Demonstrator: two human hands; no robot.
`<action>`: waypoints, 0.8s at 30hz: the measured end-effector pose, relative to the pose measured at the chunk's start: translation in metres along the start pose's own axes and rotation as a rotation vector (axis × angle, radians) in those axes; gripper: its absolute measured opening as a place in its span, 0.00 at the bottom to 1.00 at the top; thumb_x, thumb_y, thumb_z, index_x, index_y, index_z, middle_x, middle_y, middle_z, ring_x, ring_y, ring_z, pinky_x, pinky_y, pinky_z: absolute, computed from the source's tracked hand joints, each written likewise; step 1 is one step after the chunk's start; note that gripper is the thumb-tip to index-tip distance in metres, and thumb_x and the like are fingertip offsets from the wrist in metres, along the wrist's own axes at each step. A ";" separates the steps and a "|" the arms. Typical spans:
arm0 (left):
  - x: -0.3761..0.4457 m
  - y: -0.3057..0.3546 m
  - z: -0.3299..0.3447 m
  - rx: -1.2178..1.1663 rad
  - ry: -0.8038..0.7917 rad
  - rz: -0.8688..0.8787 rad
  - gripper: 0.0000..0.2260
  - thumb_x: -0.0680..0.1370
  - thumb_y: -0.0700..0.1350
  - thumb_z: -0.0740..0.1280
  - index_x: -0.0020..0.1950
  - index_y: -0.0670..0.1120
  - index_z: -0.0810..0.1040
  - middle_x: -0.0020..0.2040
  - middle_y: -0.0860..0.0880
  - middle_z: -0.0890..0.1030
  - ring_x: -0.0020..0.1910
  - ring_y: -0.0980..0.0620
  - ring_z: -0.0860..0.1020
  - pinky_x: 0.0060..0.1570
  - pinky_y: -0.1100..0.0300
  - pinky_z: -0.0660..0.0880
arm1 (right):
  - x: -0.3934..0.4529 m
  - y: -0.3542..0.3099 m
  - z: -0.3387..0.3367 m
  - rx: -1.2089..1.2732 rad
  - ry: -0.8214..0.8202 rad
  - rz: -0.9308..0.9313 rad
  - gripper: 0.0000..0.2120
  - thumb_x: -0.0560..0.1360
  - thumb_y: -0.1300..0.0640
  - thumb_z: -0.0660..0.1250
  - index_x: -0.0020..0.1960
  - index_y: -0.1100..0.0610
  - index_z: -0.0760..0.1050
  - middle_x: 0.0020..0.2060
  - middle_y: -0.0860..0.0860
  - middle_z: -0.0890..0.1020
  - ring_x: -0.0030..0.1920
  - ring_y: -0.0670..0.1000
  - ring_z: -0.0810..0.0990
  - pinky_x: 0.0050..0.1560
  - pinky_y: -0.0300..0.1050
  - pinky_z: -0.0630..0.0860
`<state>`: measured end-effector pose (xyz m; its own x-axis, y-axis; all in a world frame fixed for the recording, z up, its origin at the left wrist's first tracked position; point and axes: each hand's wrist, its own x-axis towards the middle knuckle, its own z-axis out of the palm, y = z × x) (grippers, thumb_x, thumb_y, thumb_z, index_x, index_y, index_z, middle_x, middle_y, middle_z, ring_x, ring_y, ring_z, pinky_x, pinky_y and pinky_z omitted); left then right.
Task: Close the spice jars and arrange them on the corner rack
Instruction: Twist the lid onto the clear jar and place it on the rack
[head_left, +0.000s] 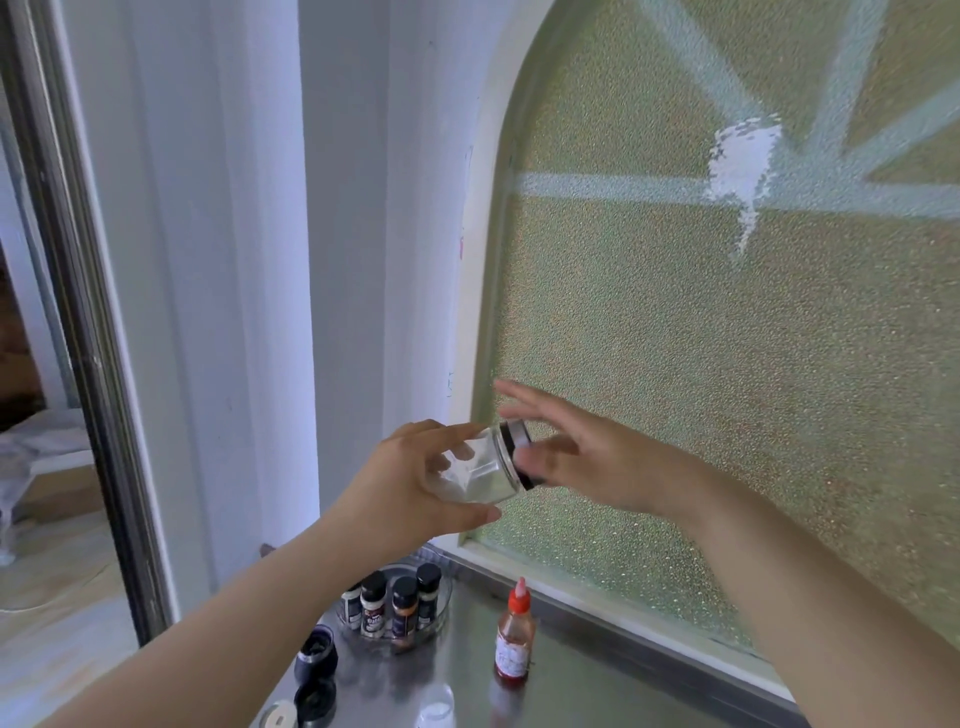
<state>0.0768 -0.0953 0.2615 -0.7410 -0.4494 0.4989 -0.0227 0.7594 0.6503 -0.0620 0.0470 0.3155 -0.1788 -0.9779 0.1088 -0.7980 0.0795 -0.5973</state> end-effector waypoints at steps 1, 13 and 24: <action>-0.001 -0.002 0.000 0.000 -0.002 -0.007 0.30 0.61 0.50 0.78 0.60 0.57 0.73 0.45 0.60 0.74 0.45 0.59 0.74 0.41 0.77 0.68 | 0.000 0.001 0.000 -0.046 0.025 -0.024 0.27 0.71 0.38 0.61 0.69 0.33 0.58 0.61 0.37 0.71 0.55 0.41 0.77 0.56 0.42 0.73; -0.014 -0.024 -0.002 0.037 0.018 -0.042 0.31 0.59 0.52 0.78 0.60 0.57 0.74 0.45 0.60 0.75 0.46 0.58 0.74 0.43 0.74 0.69 | 0.022 0.004 0.033 -0.119 0.119 0.006 0.21 0.73 0.36 0.58 0.60 0.47 0.71 0.41 0.46 0.82 0.36 0.43 0.82 0.44 0.46 0.80; -0.011 -0.045 -0.007 0.107 0.049 -0.013 0.31 0.61 0.51 0.77 0.62 0.58 0.72 0.45 0.64 0.71 0.49 0.64 0.70 0.44 0.79 0.65 | 0.052 0.011 0.046 -0.070 0.114 0.024 0.22 0.73 0.36 0.57 0.55 0.51 0.74 0.32 0.47 0.80 0.29 0.42 0.79 0.32 0.36 0.73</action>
<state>0.0904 -0.1282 0.2308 -0.7066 -0.4803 0.5196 -0.1055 0.7976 0.5938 -0.0534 -0.0115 0.2783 -0.2596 -0.9473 0.1875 -0.8303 0.1198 -0.5443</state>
